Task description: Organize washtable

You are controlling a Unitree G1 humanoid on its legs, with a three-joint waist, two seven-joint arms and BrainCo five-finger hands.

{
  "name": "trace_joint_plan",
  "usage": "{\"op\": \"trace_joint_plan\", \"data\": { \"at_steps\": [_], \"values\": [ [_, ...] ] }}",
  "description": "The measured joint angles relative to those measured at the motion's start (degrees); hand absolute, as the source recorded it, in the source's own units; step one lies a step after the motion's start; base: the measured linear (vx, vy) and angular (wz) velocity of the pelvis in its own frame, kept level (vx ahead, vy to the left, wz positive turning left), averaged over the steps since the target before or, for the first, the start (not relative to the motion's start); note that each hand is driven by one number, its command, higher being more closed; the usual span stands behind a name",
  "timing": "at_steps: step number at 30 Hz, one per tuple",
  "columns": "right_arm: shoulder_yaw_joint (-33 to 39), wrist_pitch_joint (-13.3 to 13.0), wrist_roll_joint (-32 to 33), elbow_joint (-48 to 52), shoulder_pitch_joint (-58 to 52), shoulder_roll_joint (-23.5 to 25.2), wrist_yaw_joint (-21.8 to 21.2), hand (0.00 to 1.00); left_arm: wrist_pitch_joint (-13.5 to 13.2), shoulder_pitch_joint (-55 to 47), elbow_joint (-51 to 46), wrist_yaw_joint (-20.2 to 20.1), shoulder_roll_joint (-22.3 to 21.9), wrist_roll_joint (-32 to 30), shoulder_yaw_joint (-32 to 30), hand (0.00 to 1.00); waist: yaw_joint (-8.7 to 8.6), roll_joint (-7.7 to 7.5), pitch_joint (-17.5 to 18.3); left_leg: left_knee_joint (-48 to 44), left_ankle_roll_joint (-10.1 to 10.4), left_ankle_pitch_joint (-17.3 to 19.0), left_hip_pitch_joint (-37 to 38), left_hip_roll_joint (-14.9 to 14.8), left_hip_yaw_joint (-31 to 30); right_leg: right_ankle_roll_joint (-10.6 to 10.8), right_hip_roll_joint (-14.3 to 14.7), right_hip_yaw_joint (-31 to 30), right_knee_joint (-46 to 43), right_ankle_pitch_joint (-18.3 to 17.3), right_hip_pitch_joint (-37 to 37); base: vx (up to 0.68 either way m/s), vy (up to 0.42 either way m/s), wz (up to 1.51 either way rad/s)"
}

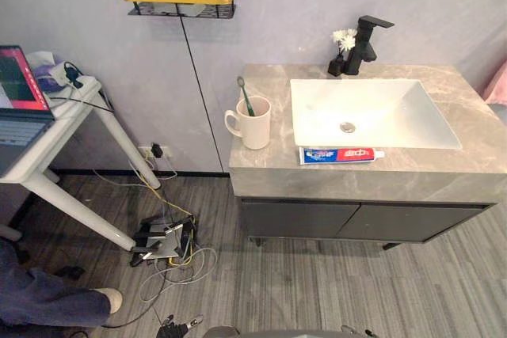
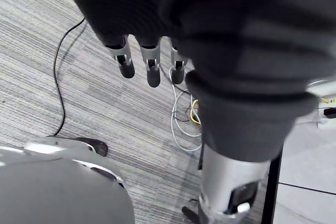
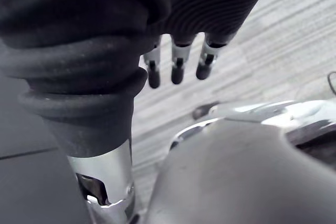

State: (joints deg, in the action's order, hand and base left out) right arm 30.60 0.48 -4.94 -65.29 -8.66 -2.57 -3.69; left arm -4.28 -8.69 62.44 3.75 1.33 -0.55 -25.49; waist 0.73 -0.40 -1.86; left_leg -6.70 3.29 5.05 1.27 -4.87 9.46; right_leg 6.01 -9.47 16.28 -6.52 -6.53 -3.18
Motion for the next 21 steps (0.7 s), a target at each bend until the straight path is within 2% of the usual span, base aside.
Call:
{"op": "trace_joint_plan", "data": {
  "at_steps": [5, 6, 21],
  "values": [
    [-1.2, 0.0, -0.2, -1.0, -0.1, 0.1, 0.0, 0.00, -0.1, -1.3, -0.1, 0.0, 0.5, 0.2, 0.0, 0.00, 0.02, -1.61, 0.8, 6.7, 0.2, -3.2, 3.8, 0.4, -0.5, -0.3, 0.5, 0.9, 1.6, 0.3, -1.8, -0.02, -0.029, 0.07],
    [-6.2, 0.0, -1.3, -3.1, 2.1, 0.3, 0.0, 0.00, -0.1, -1.5, 0.1, -1.0, 2.4, 0.2, 2.8, 0.00, -0.04, -3.03, -0.5, 12.6, -0.9, -5.6, 7.4, 4.2, -0.7, 1.1, -1.1, 1.3, 6.0, 2.0, -5.5, 0.00, 0.000, 0.00],
    [-6.4, -0.6, 0.6, -2.9, 2.5, -0.4, 0.5, 0.00, -0.6, -1.4, 0.6, -1.3, 2.7, 0.2, 5.6, 0.00, -0.13, -2.23, -0.9, 12.5, -1.0, -5.7, 4.0, 4.2, -1.5, 1.1, -1.0, 2.9, 6.8, 2.1, -3.4, 0.03, -0.004, 0.05]
  ]
}}
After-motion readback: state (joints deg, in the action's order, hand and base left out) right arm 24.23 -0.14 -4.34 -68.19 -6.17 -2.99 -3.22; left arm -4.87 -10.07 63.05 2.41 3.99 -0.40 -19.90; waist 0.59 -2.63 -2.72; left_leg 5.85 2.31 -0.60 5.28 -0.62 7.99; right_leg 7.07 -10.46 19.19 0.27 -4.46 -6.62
